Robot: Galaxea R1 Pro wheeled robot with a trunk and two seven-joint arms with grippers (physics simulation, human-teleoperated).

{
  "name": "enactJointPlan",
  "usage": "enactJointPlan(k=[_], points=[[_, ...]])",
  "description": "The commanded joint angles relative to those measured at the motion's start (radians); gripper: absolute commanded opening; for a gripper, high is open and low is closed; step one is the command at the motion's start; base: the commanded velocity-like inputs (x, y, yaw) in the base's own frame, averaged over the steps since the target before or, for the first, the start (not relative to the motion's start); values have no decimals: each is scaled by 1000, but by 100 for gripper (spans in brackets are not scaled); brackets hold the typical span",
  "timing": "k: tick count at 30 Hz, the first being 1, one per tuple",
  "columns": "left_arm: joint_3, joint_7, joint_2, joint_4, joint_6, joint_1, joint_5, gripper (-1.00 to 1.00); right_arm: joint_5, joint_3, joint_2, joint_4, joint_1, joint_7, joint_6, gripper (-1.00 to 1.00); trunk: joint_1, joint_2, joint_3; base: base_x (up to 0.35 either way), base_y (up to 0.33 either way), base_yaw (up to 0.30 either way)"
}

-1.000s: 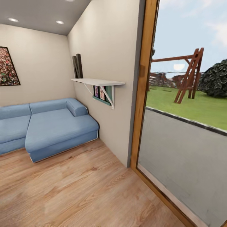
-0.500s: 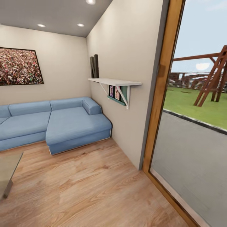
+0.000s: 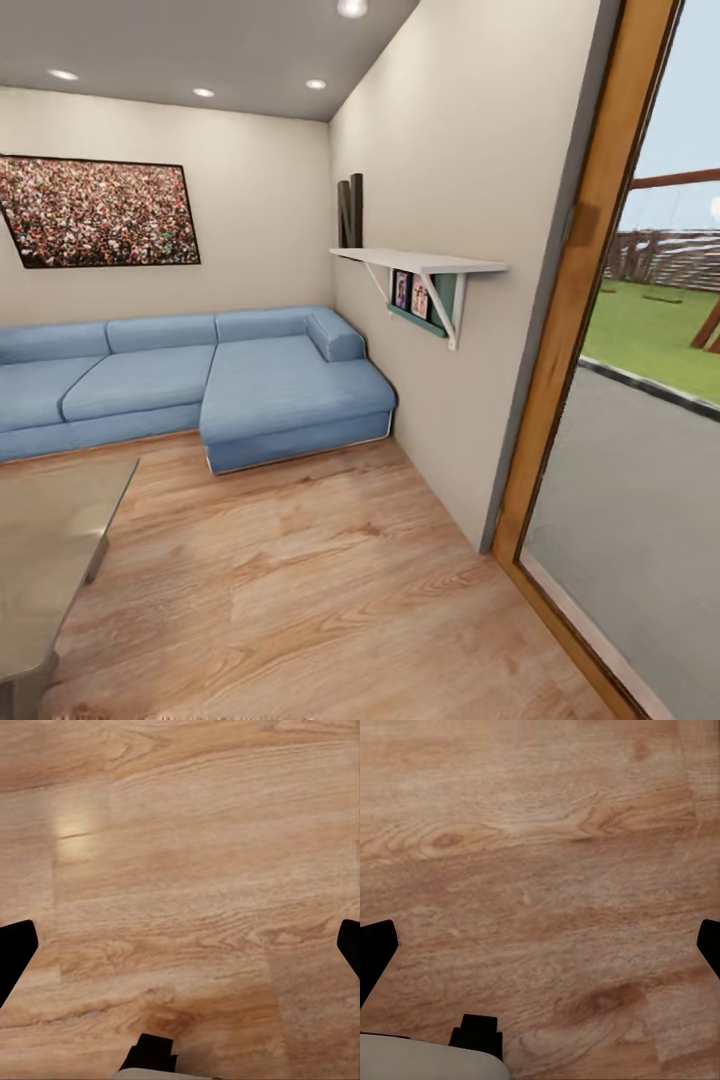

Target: Turn on the radio receiver that's on the table in the living room.

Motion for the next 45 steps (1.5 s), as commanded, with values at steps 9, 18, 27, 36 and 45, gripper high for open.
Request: enactJointPlan(k=[9,18,27,36,45], points=[[1,1,3,1,-21,0,-3,100,0,0,0,0,0,-1,0,100,0,0,0,0,0,298],[2,3,4,1,-21,0,-6,100,0,2,0,0,0,-1,1,100,0,0,0,90,-111,298],[4,8,5,1,-19,0,-6,100,0,2,0,1,0,-1,0,100,0,0,0,251,-220,298],[5,11,6,1,-19,0,-6,100,0,2,0,2,0,0,0,100,0,0,0,264,-221,298],[6,12,6,1,-19,0,-6,100,0,2,0,3,0,5,0,100,0,0,0,264,-221,298]])
